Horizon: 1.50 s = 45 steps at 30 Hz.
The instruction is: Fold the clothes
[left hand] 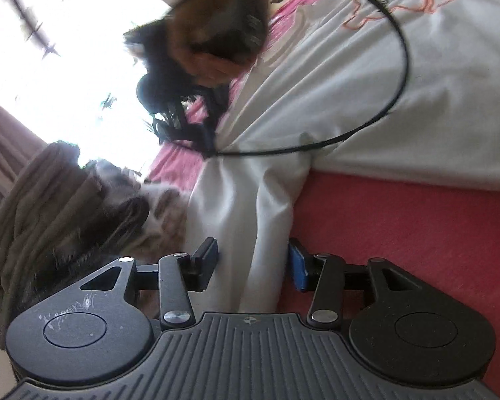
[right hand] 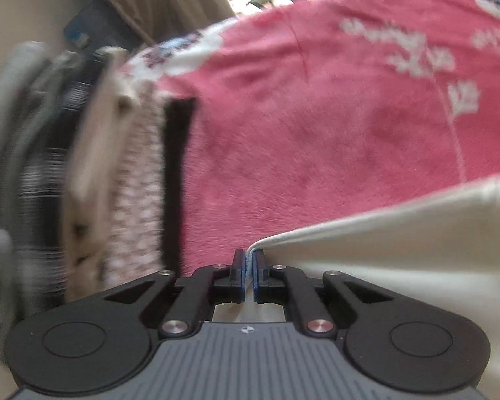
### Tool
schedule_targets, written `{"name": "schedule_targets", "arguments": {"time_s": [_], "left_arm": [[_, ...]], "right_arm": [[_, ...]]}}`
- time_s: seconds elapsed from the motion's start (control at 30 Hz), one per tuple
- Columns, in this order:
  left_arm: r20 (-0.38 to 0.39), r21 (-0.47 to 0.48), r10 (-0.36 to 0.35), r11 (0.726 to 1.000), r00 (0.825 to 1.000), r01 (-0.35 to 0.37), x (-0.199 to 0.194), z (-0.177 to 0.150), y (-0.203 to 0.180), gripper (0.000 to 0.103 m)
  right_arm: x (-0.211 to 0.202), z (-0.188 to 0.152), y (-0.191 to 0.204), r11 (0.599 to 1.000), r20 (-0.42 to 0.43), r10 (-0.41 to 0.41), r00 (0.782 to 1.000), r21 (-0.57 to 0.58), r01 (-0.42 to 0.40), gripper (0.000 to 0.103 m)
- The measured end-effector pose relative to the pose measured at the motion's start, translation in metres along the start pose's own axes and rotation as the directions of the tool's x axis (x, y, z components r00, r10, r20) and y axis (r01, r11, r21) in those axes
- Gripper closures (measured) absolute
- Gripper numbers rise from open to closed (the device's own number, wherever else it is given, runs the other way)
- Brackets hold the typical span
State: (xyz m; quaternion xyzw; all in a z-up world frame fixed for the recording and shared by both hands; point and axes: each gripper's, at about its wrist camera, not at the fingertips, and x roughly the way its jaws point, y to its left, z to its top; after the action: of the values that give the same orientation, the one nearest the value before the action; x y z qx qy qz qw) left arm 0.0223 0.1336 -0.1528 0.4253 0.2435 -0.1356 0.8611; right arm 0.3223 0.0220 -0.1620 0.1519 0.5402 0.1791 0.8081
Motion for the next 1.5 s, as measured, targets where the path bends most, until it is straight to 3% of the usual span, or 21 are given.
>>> {"name": "schedule_targets", "arguments": {"time_s": [0.1,0.17,0.23,0.27,0.3,0.37,0.43,0.63,0.7,0.8,0.9,1.0,1.13,1.23,1.37,1.5], "left_arm": [[-0.017,-0.055,-0.033,0.998,0.999,0.032,0.001,-0.002,0.013,0.054],[-0.029,-0.097,-0.056,0.994,0.998,0.053,0.001,-0.003,0.022,0.054],[-0.039,-0.142,-0.076,0.987,0.996,0.069,-0.001,-0.003,0.029,0.054],[-0.045,-0.165,-0.084,0.983,0.995,0.076,-0.001,-0.003,0.033,0.054],[-0.052,-0.189,-0.092,0.979,0.994,0.081,-0.002,-0.004,0.036,0.054],[-0.065,-0.234,-0.107,0.968,0.992,0.089,-0.004,-0.006,0.043,0.054],[-0.073,-0.264,-0.109,0.961,0.991,0.086,-0.009,-0.009,0.051,0.053],[-0.100,-0.333,-0.091,0.941,0.991,0.053,-0.031,-0.019,0.073,0.053],[-0.105,-0.347,-0.083,0.937,0.991,0.041,-0.035,-0.016,0.080,0.053],[-0.085,-0.372,-0.071,0.928,0.994,0.035,-0.038,0.000,0.084,0.053],[-0.028,-0.416,-0.085,0.907,0.996,0.066,-0.039,0.026,0.087,0.053],[0.040,-0.454,-0.108,0.884,0.993,0.114,-0.026,0.058,0.090,0.052],[0.096,-0.509,-0.176,0.837,0.980,0.200,0.010,0.097,0.081,0.051],[0.062,-0.552,-0.254,0.797,0.965,0.245,0.048,0.112,0.072,0.051],[0.027,-0.625,-0.282,0.744,0.959,0.236,0.083,0.110,0.066,0.051],[0.001,-0.620,-0.280,0.753,0.960,0.221,0.100,0.107,0.059,0.051]], "right_arm": [[0.006,0.000,-0.025,0.984,0.027,0.095,0.995,0.146,-0.098,0.093],[0.006,0.002,-0.045,0.938,0.047,0.190,0.981,0.286,-0.195,0.085],[0.001,0.002,-0.068,0.853,0.121,0.282,0.952,0.421,-0.307,0.067],[-0.004,0.001,-0.079,0.798,0.179,0.319,0.931,0.479,-0.365,0.048],[-0.012,-0.002,-0.090,0.740,0.245,0.345,0.906,0.523,-0.423,0.042],[-0.026,-0.004,-0.106,0.671,0.314,0.378,0.871,0.555,-0.492,0.042],[-0.050,-0.003,-0.119,0.670,0.340,0.377,0.861,0.541,-0.508,0.042],[-0.185,0.000,-0.165,0.816,0.418,0.319,0.851,0.336,-0.471,0.045],[-0.243,-0.005,-0.185,0.877,0.458,0.262,0.850,0.254,-0.407,0.046],[-0.306,-0.018,-0.204,0.953,0.473,0.133,0.871,0.180,-0.243,0.047],[-0.334,-0.034,-0.216,0.986,0.440,0.021,0.898,0.141,-0.092,0.056],[-0.316,-0.049,-0.213,0.996,0.382,-0.034,0.924,0.093,-0.002,0.072],[-0.252,-0.053,-0.176,0.995,0.323,-0.017,0.946,-0.090,0.049,0.079],[-0.191,-0.046,-0.131,0.953,0.286,0.000,0.958,-0.291,0.087,0.080],[-0.116,-0.029,-0.102,0.932,0.210,-0.019,0.977,-0.351,0.093,0.088],[-0.059,-0.008,-0.099,0.889,0.207,-0.144,0.968,-0.402,0.219,0.103]]}}
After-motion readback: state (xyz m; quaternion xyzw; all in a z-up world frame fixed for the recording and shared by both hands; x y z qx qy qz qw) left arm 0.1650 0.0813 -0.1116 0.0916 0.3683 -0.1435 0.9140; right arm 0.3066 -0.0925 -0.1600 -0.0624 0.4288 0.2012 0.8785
